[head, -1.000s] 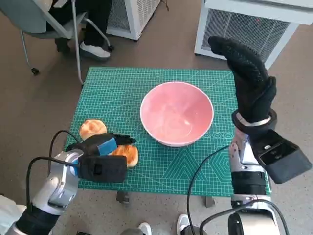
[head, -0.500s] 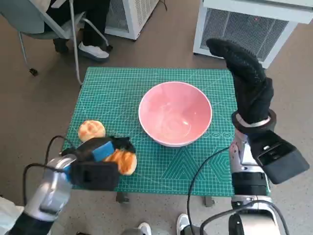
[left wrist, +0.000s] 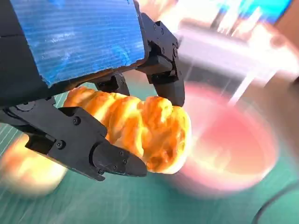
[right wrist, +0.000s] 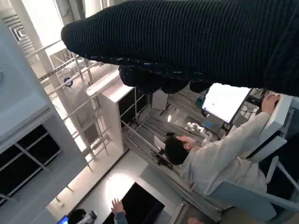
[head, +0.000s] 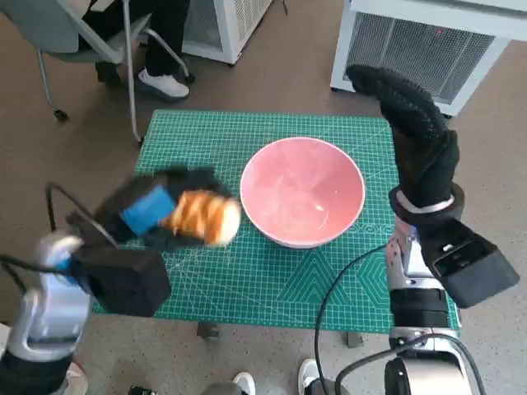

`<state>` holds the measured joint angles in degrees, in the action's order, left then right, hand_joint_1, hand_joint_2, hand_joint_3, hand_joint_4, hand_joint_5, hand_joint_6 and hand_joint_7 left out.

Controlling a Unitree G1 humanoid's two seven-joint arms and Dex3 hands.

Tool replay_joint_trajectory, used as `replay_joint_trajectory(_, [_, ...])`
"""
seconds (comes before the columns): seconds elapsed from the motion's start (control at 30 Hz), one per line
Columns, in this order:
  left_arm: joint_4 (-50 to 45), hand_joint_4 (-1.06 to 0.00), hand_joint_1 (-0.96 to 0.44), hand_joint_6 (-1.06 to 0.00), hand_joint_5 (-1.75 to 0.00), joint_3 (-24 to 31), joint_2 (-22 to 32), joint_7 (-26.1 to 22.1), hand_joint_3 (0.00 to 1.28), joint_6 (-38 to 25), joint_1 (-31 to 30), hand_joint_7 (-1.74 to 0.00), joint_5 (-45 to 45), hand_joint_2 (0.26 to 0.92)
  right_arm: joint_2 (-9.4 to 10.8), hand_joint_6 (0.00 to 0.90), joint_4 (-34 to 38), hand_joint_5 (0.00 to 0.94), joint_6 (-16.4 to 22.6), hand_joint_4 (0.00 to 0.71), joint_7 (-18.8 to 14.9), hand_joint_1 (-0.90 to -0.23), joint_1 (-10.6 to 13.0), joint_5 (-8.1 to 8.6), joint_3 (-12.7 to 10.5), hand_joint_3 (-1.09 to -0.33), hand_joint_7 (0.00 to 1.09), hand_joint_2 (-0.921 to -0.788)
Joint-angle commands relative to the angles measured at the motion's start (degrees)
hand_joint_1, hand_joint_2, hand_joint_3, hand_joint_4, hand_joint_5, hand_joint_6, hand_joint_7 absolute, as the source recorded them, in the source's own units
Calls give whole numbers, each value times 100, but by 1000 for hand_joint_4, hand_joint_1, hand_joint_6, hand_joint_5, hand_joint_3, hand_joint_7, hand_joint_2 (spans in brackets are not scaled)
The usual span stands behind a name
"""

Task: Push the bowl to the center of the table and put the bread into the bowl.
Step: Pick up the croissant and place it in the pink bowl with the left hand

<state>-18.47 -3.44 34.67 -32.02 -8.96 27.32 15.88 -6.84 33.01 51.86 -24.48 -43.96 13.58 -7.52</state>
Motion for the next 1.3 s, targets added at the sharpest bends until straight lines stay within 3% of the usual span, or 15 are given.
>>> replay_joint_trajectory(0.03, [155,-736,1,-615,-1084,-199,-352,359,159,205,595,-1228,105,862,-74,-1,25,67,-62,186,-20,-545,74,20,4,-846,527,-921])
replay_joint_trajectory(0.27, [989,-749,0,-610,-1073,-714,-842,816,147,850,1329,-1229,412,866,-81,-1,-73,74,-126,180,10,-545,104,16,10,-851,524,-921])
replay_joint_trajectory(0.5, [2158,-745,1,-633,-1066,-1277,-1174,887,100,1345,1997,-1209,793,887,-74,-1,-173,94,-153,178,28,-539,156,19,19,-857,540,-921])
replay_joint_trajectory(0.53, [2296,-744,1,-634,-1068,-1341,-1206,893,95,1377,2068,-1206,862,890,-69,-1,-184,116,-158,169,34,-539,163,15,22,-856,543,-921])
replay_joint_trajectory(0.6, [2581,-742,1,-635,-1073,-1470,-1288,873,81,1362,2212,-1199,982,897,-64,-1,-197,307,-160,75,40,-540,177,10,25,-858,552,-921])
replay_joint_trajectory(0.67, [2843,-744,1,-632,-1070,-1563,-1379,838,76,1325,2323,-1201,1047,900,-63,-1,-203,383,-163,38,34,-542,189,20,27,-858,555,-921])
replay_joint_trajectory(0.83, [3544,-727,0,-595,-1096,-1745,-1613,694,76,1164,2502,-1222,1079,913,-61,-1,-298,456,-209,4,27,-555,232,47,46,-856,558,-921])
replay_joint_trajectory(0.9, [3751,-638,0,-480,-1191,-1824,-1660,489,159,1039,2531,-1333,1058,917,-63,-1,-352,461,-243,2,24,-559,254,62,55,-856,557,-921])
replay_joint_trajectory(0.93, [3820,-555,-9,-426,-1049,-1859,-1669,387,164,984,2542,-1184,1052,893,-64,-1,-377,461,-258,1,25,-560,266,65,58,-855,556,-921])
replay_joint_trajectory(0.97, [3904,-499,-23,-396,-717,-1929,-1668,193,156,883,2578,-874,1063,867,-65,-1,-404,461,-271,0,30,-562,280,65,61,-854,554,-921])
replay_joint_trajectory(1.0, [3958,-378,-44,-353,-458,-1975,-1668,55,131,811,2604,-605,1071,846,-65,-1,-429,460,-283,0,35,-563,293,63,63,-853,553,-921])
replay_joint_trajectory(1.03, [4031,-299,-59,-338,-293,-2039,-1657,-190,105,683,2666,-410,1066,838,-68,-1,-449,460,-294,0,37,-563,306,65,63,-853,551,-921])
replay_joint_trajectory(1.13, [4115,-109,-113,-272,-96,-2123,-1627,-679,56,441,2782,-140,1020,811,-73,-1,-498,457,-324,-1,40,-566,335,74,61,-851,549,-921])
replay_joint_trajectory(1.3, [3930,-18,-203,-230,-16,-2058,-1566,-1039,31,265,2731,-25,939,797,-54,-1,-610,454,-385,-1,65,-569,381,71,74,-849,547,-921])
